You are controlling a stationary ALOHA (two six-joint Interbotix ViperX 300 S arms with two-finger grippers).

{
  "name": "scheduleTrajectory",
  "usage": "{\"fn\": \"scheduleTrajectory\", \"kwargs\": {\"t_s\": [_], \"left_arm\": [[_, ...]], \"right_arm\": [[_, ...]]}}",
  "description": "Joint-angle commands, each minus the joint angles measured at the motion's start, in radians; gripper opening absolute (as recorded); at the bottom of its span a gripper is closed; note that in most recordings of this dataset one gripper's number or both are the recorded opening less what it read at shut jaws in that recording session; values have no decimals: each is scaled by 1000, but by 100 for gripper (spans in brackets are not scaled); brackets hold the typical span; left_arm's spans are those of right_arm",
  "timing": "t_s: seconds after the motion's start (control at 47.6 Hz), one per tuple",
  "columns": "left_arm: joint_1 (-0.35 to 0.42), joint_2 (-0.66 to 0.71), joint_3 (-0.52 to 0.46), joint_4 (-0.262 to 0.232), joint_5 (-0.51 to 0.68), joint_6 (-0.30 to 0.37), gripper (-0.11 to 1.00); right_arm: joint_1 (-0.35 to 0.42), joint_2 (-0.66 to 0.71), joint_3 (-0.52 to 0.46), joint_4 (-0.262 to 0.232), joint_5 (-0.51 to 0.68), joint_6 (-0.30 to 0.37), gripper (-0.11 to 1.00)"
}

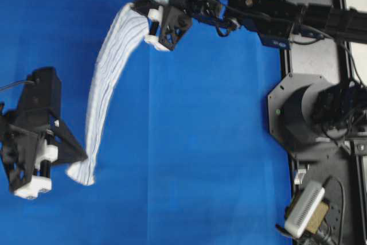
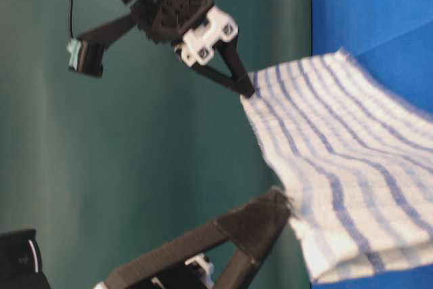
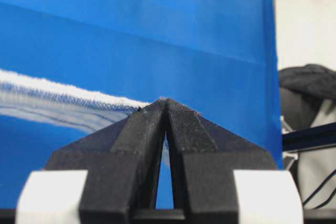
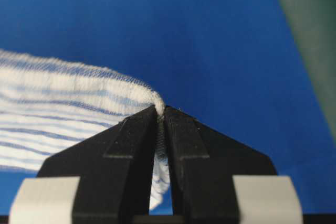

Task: Fold the blue towel.

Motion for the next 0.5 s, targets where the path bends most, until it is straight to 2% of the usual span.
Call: {"fn": "scheduleTrajectory", "kwargs": {"t_s": [0.0,0.294,0.483], "left_arm": [[-6,3,-35,2,-18,0,0],[17,84,-86,3,-89,8,0],[41,164,-160,5,-109,14,0]], "right_arm": [[-8,2,-48,-15,-9,-2,19],[-20,15,-69,-25,-3,-5,19],[-41,6,-57,-25,3,-14,19]]}}
